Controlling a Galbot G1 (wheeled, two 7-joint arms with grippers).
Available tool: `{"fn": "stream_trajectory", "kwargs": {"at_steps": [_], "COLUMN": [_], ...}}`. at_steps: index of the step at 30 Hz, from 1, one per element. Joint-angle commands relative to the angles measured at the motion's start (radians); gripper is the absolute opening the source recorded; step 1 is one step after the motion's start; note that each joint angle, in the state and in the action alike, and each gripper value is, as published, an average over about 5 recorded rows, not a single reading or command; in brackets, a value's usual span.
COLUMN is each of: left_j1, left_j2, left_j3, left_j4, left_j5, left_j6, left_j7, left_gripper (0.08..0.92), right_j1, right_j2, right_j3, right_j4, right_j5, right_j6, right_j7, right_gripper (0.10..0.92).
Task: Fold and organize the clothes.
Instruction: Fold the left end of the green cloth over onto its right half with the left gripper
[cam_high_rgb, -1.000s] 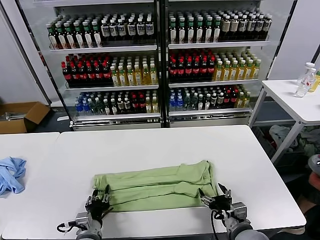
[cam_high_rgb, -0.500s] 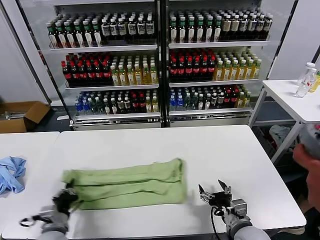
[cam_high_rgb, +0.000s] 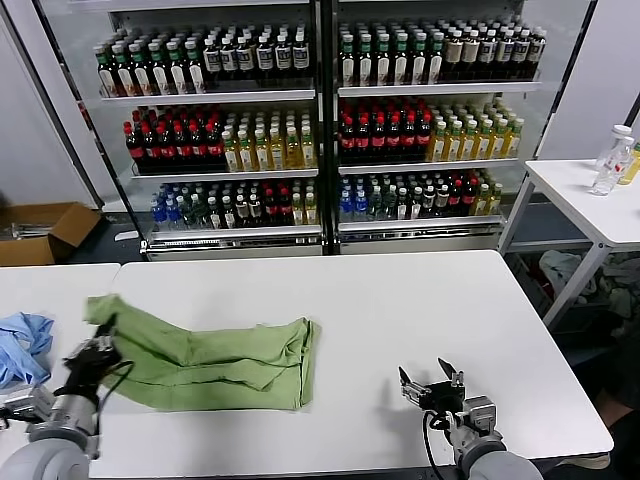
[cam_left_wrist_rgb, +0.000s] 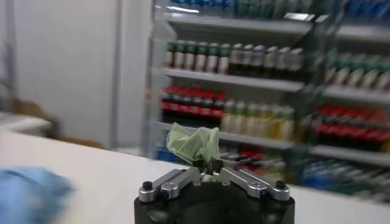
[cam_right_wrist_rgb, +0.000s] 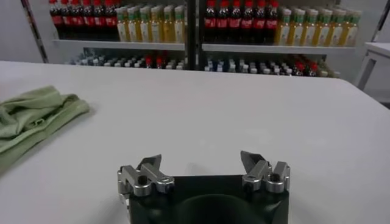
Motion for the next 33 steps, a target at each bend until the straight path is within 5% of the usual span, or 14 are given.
{"fn": "stream_trajectory", "kwargs": {"at_steps": [1,11,16,25,33], "left_j1": [-0.049,-0.148,-0.145,-0.031,-0.025], "left_j2": [-0.165,-0.186,-0.174,-0.151,-0.051], "left_j3": [0.373,0.562,0.591,0.477,0.156], "left_j4": [-0.098,0.153,0.152,-0.053,0.156], "left_j5": [-0.360,-0.021,0.059,-0.040,0.080], "left_j6": [0.098,0.056,0.048,0.049,-0.039], "left_j7": [-0.001,0.007,0.051,0.120,0.017], "left_gripper": [0.102,0.102,0.122,0.366,0.600], "right_j1": [-0.002,0.001,0.005,0.023,0.022], "right_j2": [-0.006,-0.010,-0.007,-0.001,0.009], "right_j3": [0.012,0.026,0.022,0.009,0.008], "right_j4": [0.002,-0.002,-0.010,-0.019,-0.017], "right_j5": [0.005,0.016,0.017,0.017,0.016], "right_j6": [0.000,0.001,0.003,0.004,0.008], "right_j7": [0.000,0.000,0.000,0.000,-0.001], "right_gripper": [0.823,0.823,0.823,0.823,0.823]}}
